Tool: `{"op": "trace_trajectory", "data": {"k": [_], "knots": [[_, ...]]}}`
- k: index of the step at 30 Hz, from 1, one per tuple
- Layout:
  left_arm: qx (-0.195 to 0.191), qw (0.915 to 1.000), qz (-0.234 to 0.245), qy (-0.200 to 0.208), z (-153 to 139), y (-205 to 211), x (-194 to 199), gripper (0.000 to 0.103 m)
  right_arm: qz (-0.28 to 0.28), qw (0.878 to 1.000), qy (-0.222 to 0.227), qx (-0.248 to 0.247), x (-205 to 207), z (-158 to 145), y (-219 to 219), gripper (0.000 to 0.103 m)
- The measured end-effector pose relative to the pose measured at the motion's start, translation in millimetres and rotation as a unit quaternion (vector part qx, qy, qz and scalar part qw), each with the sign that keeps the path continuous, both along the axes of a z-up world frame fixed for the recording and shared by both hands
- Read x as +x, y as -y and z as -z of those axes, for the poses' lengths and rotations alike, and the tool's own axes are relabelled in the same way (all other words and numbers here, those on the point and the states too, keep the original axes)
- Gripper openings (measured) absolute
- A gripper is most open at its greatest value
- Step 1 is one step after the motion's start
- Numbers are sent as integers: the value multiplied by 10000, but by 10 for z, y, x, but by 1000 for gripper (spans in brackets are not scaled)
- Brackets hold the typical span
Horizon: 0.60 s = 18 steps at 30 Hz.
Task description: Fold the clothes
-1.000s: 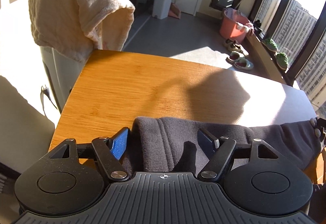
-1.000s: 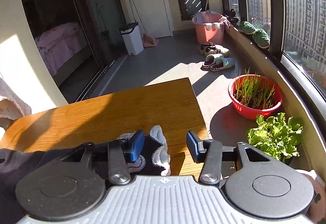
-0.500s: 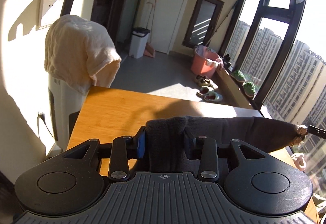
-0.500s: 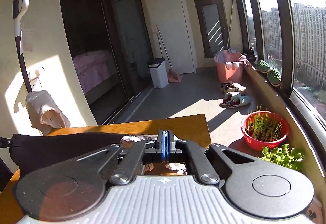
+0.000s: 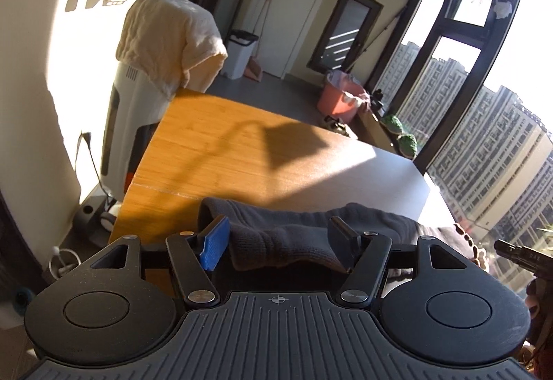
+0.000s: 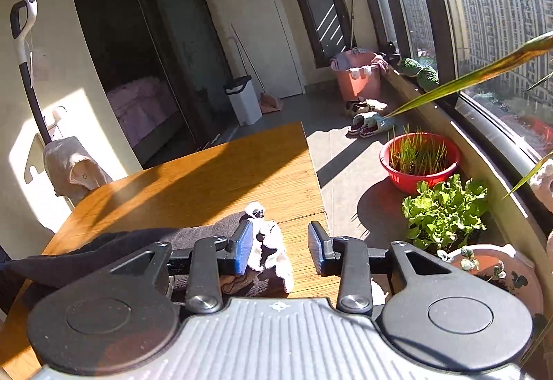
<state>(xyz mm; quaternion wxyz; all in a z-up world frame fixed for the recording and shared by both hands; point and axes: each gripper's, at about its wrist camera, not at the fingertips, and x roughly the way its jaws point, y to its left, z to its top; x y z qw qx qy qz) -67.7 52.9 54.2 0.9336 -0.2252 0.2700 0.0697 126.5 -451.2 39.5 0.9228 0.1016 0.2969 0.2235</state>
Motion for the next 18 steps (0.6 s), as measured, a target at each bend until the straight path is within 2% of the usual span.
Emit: {"op": "trace_trajectory", "data": {"k": [2,5,10,11,12,13,14,15,16,17,18], "knots": [[-163,9998,-20,109,-16,-16,-26,78,-116,9999,-47,-50,16,55,-133,44],[-370,9991,-34,221,-68,-42,-74,95,-184,9996,-106,-203,70,148,-303,51],[-149,9988,-217,-417,103,-18,130,95,-248,9989,-241,-306,118,311,-446,51],[-94,9981,-213,-578,173,4,193,92,-281,9988,-243,-316,119,329,-463,47],[-26,9974,-182,-701,251,23,246,84,-335,9987,-234,-319,116,335,-479,30],[39,9965,-150,-824,327,42,299,77,-378,9986,-206,-310,107,326,-496,24],[76,9956,-111,-924,389,54,352,59,-408,9987,-125,-293,85,278,-512,16],[121,9951,-119,-974,443,48,391,51,-443,9986,-12,-299,64,205,-524,11],[186,9954,-140,-933,449,37,396,48,-477,9983,100,-305,43,132,-537,10],[220,9954,-186,-917,430,7,388,34,-491,9981,210,-307,18,56,-534,9],[248,9954,-228,-896,410,-23,379,30,-471,9979,318,-301,-15,-26,-507,9]]}}
